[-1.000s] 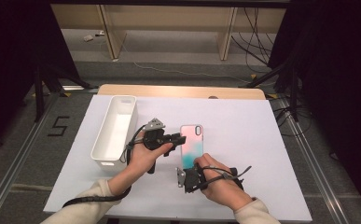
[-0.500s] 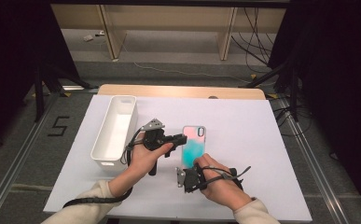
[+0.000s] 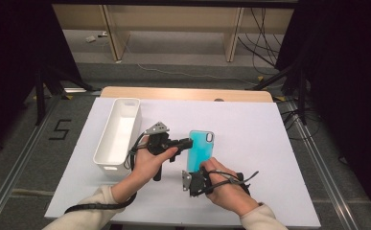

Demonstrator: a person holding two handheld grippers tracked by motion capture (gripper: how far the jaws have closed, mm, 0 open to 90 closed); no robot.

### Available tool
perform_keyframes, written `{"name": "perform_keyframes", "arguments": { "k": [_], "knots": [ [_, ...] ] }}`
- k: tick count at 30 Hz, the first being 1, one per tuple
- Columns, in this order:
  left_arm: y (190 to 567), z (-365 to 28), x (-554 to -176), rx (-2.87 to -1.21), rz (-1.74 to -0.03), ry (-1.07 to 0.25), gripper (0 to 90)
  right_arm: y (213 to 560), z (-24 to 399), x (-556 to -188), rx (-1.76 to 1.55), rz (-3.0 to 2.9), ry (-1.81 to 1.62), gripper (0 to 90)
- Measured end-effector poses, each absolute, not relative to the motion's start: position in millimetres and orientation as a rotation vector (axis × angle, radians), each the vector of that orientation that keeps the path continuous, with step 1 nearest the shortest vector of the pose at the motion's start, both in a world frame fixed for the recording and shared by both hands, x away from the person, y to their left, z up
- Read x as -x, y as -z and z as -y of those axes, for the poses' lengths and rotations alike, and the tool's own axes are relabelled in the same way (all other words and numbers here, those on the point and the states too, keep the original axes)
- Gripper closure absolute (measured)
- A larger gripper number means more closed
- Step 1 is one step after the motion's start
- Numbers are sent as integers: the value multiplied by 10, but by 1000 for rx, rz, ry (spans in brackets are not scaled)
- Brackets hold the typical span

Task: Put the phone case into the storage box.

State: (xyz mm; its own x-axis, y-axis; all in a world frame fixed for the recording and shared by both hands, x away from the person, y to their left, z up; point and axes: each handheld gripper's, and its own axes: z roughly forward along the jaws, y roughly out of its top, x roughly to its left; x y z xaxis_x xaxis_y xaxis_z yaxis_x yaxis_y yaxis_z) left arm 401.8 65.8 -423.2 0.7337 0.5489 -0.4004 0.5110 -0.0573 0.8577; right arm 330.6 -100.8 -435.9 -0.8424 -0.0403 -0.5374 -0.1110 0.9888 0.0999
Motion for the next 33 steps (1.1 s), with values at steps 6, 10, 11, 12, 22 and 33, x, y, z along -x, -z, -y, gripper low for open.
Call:
{"name": "perform_keyframes", "arguments": {
  "k": [6, 10, 11, 12, 22, 33],
  "knots": [
    [4222, -679, -4024, -1713, -837, -62, 831, 4333, 1028, -3312, 36, -2562, -195, 739],
    [4244, -702, -4044, -1723, -834, -69, 830, 4299, 1052, -3321, 13, -2542, -215, 645],
    [4243, -706, -4048, -1718, -834, -69, 830, 4296, 1061, -3322, -1, -2547, -225, 624],
    [4243, -706, -4048, -1718, -834, -69, 830, 4285, 1067, -3335, 11, -2537, -231, 605],
    [4193, -806, -4077, -1716, -838, -102, 830, 4250, 1154, -3345, -115, -2560, -430, 442],
    [4094, -909, -4091, -1698, -827, -136, 830, 4138, 1421, -3340, -411, -2510, -794, 314]
  ]
}}
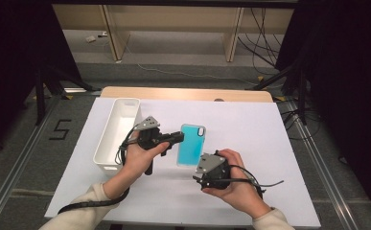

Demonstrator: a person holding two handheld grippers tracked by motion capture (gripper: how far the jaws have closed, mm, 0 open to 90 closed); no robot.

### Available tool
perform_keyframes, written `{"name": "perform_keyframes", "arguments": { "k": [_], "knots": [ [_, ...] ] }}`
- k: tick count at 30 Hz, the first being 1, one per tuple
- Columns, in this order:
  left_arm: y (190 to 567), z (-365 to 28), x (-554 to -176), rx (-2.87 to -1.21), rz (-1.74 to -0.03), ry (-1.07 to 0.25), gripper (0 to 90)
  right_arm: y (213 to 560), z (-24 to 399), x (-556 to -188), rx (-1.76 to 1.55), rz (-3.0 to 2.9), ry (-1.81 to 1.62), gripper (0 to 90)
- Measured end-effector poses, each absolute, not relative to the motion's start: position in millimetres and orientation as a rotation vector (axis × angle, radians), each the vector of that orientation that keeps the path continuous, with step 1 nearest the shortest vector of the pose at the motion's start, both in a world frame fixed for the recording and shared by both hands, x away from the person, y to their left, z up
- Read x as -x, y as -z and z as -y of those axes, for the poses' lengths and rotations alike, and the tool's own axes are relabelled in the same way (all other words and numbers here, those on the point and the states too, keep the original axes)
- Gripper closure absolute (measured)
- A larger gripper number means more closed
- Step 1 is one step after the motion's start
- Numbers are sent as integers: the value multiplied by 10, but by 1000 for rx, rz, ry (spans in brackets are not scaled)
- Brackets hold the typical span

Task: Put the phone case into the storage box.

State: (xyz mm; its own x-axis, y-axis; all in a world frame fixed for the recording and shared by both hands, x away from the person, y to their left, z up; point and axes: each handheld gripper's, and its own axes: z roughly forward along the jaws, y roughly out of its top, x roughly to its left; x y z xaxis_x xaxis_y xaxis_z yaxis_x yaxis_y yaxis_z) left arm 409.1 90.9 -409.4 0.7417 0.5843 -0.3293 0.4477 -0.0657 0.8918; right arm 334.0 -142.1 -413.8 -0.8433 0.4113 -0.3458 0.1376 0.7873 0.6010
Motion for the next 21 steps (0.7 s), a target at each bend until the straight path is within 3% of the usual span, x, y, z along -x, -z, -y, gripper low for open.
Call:
{"name": "perform_keyframes", "arguments": {
  "k": [21],
  "knots": [
    [4001, -1026, -4087, -1692, -832, -165, 830, 4186, 1967, -3346, -806, -2350, -1067, 279]
  ]
}}
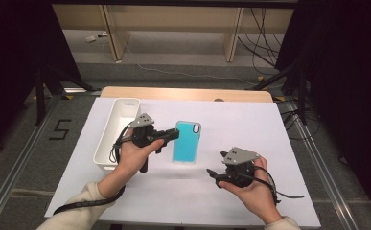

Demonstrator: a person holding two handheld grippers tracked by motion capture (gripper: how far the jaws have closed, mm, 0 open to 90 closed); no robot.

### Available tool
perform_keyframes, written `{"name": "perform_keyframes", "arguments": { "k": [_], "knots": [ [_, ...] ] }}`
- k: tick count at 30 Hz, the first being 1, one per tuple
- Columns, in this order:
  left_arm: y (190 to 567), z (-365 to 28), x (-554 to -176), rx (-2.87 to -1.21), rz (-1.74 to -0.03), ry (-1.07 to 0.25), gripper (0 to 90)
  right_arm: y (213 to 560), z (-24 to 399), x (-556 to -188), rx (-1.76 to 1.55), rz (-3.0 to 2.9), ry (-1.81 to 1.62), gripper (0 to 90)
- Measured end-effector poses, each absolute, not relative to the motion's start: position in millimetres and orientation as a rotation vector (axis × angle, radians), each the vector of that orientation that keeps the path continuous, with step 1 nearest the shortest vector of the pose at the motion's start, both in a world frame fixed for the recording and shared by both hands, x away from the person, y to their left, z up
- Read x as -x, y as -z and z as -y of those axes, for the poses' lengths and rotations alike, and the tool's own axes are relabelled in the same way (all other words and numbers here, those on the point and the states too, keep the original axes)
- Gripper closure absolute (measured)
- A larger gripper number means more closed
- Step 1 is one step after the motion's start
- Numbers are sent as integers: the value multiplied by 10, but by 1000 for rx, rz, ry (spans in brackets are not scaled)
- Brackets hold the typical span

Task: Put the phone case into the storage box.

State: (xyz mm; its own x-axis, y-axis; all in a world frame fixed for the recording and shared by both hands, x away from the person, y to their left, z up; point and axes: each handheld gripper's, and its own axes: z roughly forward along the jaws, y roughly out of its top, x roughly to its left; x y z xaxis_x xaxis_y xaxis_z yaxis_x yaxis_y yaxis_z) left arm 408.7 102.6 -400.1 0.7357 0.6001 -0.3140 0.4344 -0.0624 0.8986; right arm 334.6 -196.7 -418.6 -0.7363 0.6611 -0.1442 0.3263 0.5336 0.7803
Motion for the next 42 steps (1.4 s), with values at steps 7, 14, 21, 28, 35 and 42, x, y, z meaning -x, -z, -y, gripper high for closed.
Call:
{"name": "perform_keyframes", "arguments": {
  "k": [7, 14, 21, 28, 35, 42],
  "knots": [
    [3941, -1067, -4060, -1676, -837, -158, 830, 4161, 2245, -3311, -969, -2235, -1233, 276],
    [3927, -1118, -4055, -1682, -833, -168, 830, 4156, 2454, -3283, -1062, -2142, -1361, 280],
    [3954, -1199, -4047, -1687, -850, -182, 830, 4145, 2539, -3270, -1070, -2056, -1402, 270],
    [3897, -1308, -4047, -1658, -866, -193, 830, 4152, 2563, -3246, -1071, -2077, -1362, 260],
    [3817, -1416, -4050, -1646, -857, -220, 829, 4191, 2558, -3238, -1064, -2053, -1376, 267],
    [3762, -1489, -4064, -1635, -854, -243, 830, 4207, 2531, -3245, -1058, -2044, -1399, 265]
  ]
}}
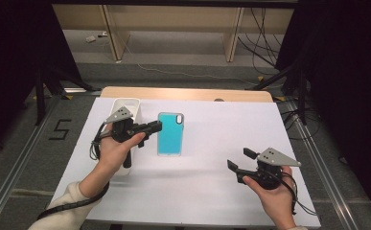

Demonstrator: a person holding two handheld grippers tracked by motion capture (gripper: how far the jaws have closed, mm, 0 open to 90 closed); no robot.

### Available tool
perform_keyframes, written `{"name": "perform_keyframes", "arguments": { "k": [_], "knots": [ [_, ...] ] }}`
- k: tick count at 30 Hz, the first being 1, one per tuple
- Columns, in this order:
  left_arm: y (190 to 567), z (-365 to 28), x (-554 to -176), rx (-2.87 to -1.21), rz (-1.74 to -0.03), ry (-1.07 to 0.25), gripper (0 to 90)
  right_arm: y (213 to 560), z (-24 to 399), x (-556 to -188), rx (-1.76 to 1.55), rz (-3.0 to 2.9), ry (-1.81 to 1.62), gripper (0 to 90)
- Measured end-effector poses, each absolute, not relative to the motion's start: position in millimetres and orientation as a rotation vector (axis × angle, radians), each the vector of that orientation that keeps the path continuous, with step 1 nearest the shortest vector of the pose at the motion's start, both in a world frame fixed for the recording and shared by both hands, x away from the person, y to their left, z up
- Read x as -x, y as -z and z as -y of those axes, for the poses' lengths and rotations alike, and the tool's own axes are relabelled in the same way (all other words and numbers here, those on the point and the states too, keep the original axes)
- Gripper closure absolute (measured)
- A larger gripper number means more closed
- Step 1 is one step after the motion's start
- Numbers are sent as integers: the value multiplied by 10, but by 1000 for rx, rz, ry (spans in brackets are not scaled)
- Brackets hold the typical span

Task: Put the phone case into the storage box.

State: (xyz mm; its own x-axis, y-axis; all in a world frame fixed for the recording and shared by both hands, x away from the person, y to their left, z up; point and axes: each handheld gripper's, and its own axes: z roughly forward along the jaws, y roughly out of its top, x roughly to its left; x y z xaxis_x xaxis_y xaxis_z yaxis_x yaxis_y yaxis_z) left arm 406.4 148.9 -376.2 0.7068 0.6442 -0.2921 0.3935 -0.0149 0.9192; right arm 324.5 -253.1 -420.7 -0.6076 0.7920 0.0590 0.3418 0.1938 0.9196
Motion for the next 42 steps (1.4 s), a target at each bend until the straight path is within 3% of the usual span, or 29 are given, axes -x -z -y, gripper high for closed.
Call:
{"name": "perform_keyframes", "arguments": {
  "k": [42],
  "knots": [
    [3602, -1962, -4233, -1581, -911, -321, 830, 4204, 2515, -3250, -1067, -2042, -1345, 257]
  ]
}}
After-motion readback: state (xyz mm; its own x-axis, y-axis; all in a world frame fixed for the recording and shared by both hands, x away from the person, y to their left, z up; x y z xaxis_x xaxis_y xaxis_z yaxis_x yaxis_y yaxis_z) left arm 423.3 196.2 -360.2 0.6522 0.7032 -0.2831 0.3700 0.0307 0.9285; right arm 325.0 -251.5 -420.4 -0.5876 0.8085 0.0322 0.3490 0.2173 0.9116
